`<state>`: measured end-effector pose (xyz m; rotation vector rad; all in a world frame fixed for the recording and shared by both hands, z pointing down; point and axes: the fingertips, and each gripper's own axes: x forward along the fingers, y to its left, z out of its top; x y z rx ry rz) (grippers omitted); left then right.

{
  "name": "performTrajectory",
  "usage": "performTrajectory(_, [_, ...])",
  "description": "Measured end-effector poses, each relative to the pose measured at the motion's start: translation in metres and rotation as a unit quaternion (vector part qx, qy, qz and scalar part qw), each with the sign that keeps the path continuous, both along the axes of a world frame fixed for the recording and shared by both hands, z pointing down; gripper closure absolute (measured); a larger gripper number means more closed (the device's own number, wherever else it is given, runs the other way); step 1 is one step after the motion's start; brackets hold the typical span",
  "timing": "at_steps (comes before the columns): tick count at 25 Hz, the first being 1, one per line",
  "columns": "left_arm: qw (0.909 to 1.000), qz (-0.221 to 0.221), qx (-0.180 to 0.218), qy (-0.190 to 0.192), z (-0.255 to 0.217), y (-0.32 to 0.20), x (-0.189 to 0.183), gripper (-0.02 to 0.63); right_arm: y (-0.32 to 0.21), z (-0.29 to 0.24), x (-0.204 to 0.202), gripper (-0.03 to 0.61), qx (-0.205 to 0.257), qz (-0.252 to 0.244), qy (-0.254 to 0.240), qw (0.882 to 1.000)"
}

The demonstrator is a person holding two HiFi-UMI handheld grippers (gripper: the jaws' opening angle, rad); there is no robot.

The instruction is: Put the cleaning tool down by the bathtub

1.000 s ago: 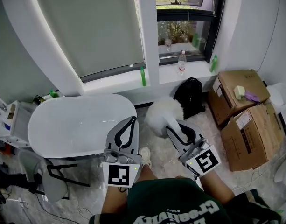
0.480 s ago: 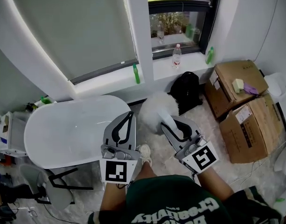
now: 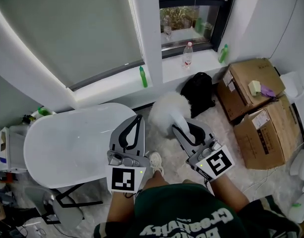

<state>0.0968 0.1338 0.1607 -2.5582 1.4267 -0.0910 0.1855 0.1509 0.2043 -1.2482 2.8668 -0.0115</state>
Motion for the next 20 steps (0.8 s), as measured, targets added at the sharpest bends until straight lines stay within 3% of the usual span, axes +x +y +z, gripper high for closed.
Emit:
performTrajectory(12, [0.9999, 0.008, -0.001, 0.006, -0.002, -0.104, -0.048, 0.607, -0.099, 0.002, -0.048, 0.485, -0.013, 0.005, 0.012, 1.0])
performTrajectory(20, [0.9998, 0.016, 0.002, 0.008, -0.006, -0.148, -0.069, 0.607, -0.142, 0.0, -0.069, 0.485, -0.008, 0.013, 0.013, 1.0])
